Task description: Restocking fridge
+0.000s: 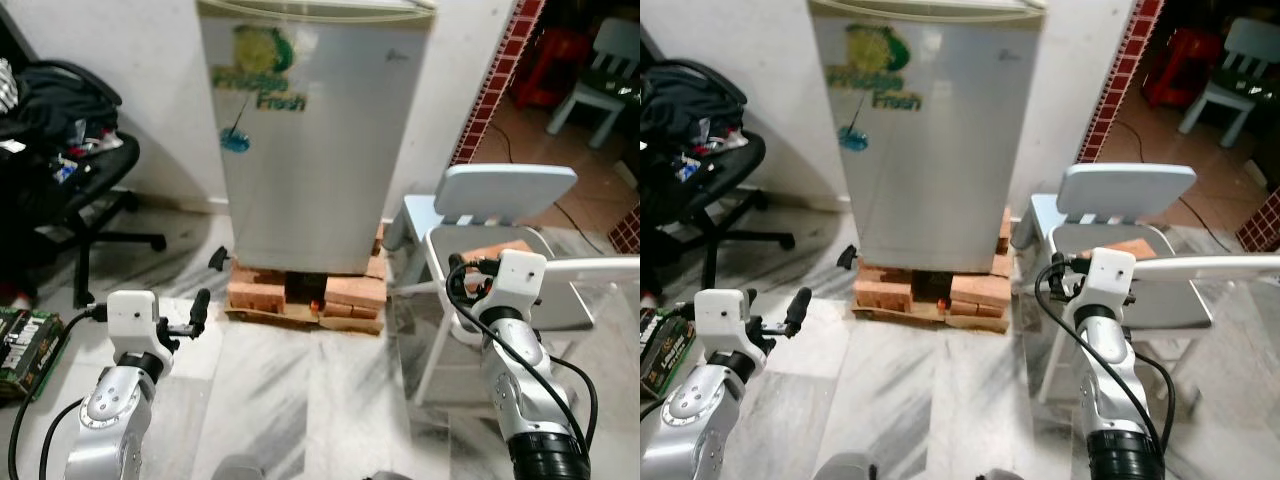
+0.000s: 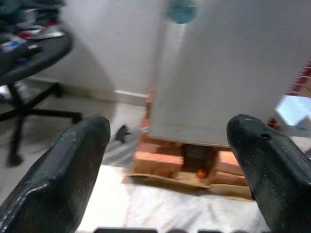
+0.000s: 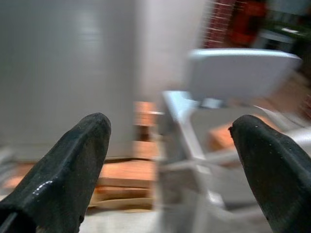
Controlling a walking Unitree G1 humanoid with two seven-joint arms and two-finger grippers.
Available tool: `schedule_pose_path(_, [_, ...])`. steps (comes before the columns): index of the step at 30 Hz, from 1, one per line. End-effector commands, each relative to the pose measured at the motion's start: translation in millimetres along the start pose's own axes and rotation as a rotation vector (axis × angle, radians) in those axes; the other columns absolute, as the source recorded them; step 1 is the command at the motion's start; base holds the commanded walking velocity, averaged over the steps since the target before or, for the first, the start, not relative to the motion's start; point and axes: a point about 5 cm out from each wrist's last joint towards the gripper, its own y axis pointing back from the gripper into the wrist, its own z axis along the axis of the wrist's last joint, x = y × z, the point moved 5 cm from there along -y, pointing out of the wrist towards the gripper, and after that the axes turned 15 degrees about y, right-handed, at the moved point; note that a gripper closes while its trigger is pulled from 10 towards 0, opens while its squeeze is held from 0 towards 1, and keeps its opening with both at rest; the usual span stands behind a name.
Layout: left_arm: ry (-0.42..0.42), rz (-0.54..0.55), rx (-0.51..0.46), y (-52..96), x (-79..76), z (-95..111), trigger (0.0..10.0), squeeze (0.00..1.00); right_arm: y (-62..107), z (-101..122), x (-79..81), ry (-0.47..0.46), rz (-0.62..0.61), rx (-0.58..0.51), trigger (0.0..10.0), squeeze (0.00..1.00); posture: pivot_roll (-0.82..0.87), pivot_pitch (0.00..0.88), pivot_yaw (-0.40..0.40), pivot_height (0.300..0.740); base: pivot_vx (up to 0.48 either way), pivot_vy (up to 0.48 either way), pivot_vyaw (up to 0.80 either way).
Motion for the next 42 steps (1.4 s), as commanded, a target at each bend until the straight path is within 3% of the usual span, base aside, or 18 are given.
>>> schedule_pose_path(1, [0.003,-0.013,-0.012,-0.2,-1.9,3.7,10.0,0.00,-1.6,10.5,2.3,0.015,0.013,-0.048,10.0,0.00,0.15,0.000,-0.062,0.740,0.000,0.465,0.00])
schedule_pose_path(5, [0.001,0.000,0.006,1.9,-1.1,-0.5,10.0,0.00,-3.6,8.9,-5.6,0.114,0.004,-0.052,10.0,0.00,0.15,0.000,-0.071,0.740,0.000,0.461,0.00])
schedule_pose_path(11, [-0.004,-0.041,0.006,1.6,-6.4,2.6,10.0,0.00,-3.8,10.0,-13.7,0.077,-0.024,-0.056,10.0,0.00,0.16,0.000,-0.075,0.740,0.000,0.434,0.00])
schedule_pose_path(16, [-0.001,-0.067,0.003,-6.6,-12.7,6.0,10.0,0.00,-1.6,14.1,-6.6,0.035,-0.019,-0.079,10.0,0.00,0.14,0.000,-0.037,0.740,0.000,0.422,-0.13])
schedule_pose_path(22, [-0.012,-0.091,-0.017,-10.7,-12.9,12.2,10.0,0.00,3.2,10.8,0.9,0.047,-0.002,-0.082,10.0,0.00,0.13,0.000,-0.026,0.740,0.140,0.403,-0.78])
schedule_pose_path(31, [0.023,-0.075,0.003,-5.4,-10.3,4.2,10.0,0.00,5.6,8.9,-10.9,0.013,-0.028,-0.077,10.0,0.00,0.13,0.000,-0.040,0.740,0.450,0.000,-0.68])
schedule_pose_path(42, [0.043,-0.060,0.018,-4.5,-10.2,-2.0,10.0,0.00,5.2,9.4,-2.2,0.025,0.008,-0.078,10.0,0.00,0.13,0.000,-0.059,0.740,0.457,0.000,0.00])
